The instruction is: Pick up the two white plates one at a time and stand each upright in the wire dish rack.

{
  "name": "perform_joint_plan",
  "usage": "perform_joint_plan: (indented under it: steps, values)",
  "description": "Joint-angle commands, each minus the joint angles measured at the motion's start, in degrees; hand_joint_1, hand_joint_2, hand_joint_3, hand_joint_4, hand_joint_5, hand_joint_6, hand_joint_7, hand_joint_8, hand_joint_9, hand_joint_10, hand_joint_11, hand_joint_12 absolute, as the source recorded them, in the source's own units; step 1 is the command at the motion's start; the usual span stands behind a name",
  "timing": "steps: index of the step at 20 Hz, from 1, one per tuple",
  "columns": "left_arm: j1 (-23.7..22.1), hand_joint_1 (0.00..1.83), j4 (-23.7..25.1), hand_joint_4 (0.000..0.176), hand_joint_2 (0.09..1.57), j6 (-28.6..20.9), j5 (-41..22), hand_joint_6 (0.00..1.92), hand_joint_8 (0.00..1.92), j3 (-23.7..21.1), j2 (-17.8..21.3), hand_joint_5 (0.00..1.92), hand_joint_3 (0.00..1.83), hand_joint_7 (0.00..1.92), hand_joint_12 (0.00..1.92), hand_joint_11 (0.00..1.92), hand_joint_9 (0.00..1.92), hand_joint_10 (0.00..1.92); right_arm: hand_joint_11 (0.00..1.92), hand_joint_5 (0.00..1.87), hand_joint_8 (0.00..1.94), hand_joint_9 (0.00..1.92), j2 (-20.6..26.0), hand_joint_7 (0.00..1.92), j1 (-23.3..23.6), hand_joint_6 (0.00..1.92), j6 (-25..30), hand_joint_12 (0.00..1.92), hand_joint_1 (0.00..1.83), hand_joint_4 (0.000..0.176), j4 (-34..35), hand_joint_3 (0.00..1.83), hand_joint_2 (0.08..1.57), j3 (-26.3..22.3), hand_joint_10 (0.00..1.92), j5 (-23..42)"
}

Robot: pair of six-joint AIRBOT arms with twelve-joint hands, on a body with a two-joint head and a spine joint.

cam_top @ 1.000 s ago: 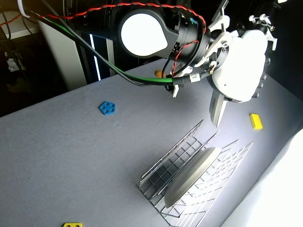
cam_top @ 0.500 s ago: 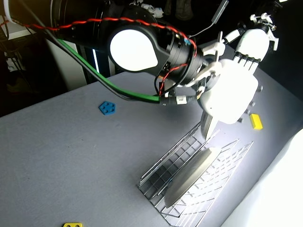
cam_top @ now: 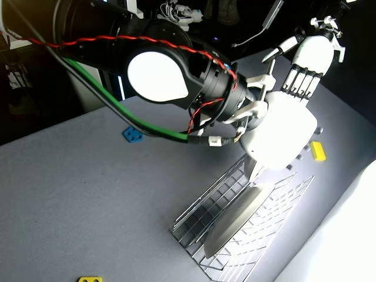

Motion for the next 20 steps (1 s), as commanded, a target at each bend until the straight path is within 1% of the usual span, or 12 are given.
perform_joint_plan:
  steps: [1, 4, 5, 6, 8, 9, 14, 17, 20]
  values:
    - [-0.7, 0.00, -4.0, 0.000, 1.01, -0.1, -1.7, 0.00, 0.00, 0.6, 0.2, 0.05, 0.00, 0.00, 0.00, 0.00, 0.00, 0.00, 0.91, 0.94, 0.86, 1.00, 0.4, 1.08, 0.8, 0.99, 1.4, 1.00, 1.38, 0.000, 2.1, 0.00, 1.08, 0.2, 1.00, 7.6]
    - [-1.0, 0.00, -3.9, 0.000, 1.01, -0.1, -1.8, 0.00, 0.00, 0.5, 0.1, 0.05, 0.00, 0.00, 0.00, 0.00, 0.00, 0.00, 0.91, 0.94, 0.86, 1.00, 0.7, 1.08, 0.2, 0.99, 1.4, 1.00, 1.38, 0.000, 2.8, 0.00, 1.08, 0.4, 1.00, 7.6]
    - [-1.0, 0.00, -3.9, 0.000, 1.01, -0.1, -1.9, 0.00, 0.00, 0.5, 0.0, 0.06, 0.00, 0.00, 0.00, 0.00, 0.00, 0.00, 0.90, 0.96, 0.84, 1.03, 0.8, 1.07, 0.0, 0.97, 1.4, 1.01, 1.39, 0.000, 2.8, 0.00, 1.08, 0.5, 0.98, 7.6]
    - [-1.0, 0.00, -3.8, 0.000, 1.01, -0.1, -1.9, 0.01, 0.00, 0.5, 0.0, 0.06, 0.00, 0.00, 0.00, 0.00, 0.00, 0.00, 0.87, 0.94, 0.85, 1.01, 1.0, 1.06, -0.2, 0.99, 1.4, 1.03, 1.38, 0.000, 2.8, 0.00, 1.08, 0.5, 1.01, 7.6]
    - [-1.1, 0.00, -3.8, 0.000, 1.01, -0.2, -1.9, 0.00, 0.00, 0.5, 0.0, 0.06, 0.00, 0.00, 0.00, 0.00, 0.00, 0.00, 0.85, 0.95, 0.86, 1.02, 1.4, 1.06, -0.5, 0.98, 1.4, 1.06, 1.39, 0.000, 2.8, 0.00, 1.08, 0.5, 1.00, 7.6]
    - [-1.1, 0.00, -3.8, 0.000, 1.00, -0.2, -2.0, 0.01, 0.00, 0.5, 0.0, 0.07, 0.00, 0.00, 0.00, 0.00, 0.00, 0.00, 0.86, 0.97, 0.84, 1.04, 1.6, 1.06, -0.7, 0.96, 1.4, 1.06, 1.39, 0.000, 2.8, 0.00, 1.07, 0.5, 0.97, 7.6]
    - [-1.1, 0.00, -3.8, 0.000, 0.99, -0.3, -2.0, 0.00, 0.00, 0.4, 0.0, 0.07, 0.00, 0.00, 0.00, 0.00, 0.00, 0.00, 0.89, 0.98, 0.80, 1.04, 1.8, 1.08, -0.7, 0.95, 1.4, 1.03, 1.39, 0.000, 3.1, 0.00, 1.07, 0.5, 0.97, 7.9]
    - [-1.1, 0.00, -3.8, 0.000, 1.00, -0.3, -2.0, 0.00, 0.00, 0.4, 0.0, 0.06, 0.00, 0.00, 0.00, 0.00, 0.00, 0.00, 0.90, 0.94, 0.81, 1.03, 1.8, 1.08, -0.6, 0.98, 0.7, 1.05, 1.39, 0.000, 3.1, 0.00, 1.08, 0.4, 1.00, 8.1]
    - [-1.1, 0.00, -3.8, 0.000, 0.99, -0.3, -2.0, 0.00, 0.00, 0.4, 0.0, 0.05, 0.00, 0.00, 0.00, 0.00, 0.00, 0.00, 0.87, 0.92, 0.88, 1.02, 1.9, 1.03, -0.6, 1.01, -0.2, 1.06, 1.38, 0.000, 3.1, 0.00, 1.09, 0.4, 1.03, 8.2]
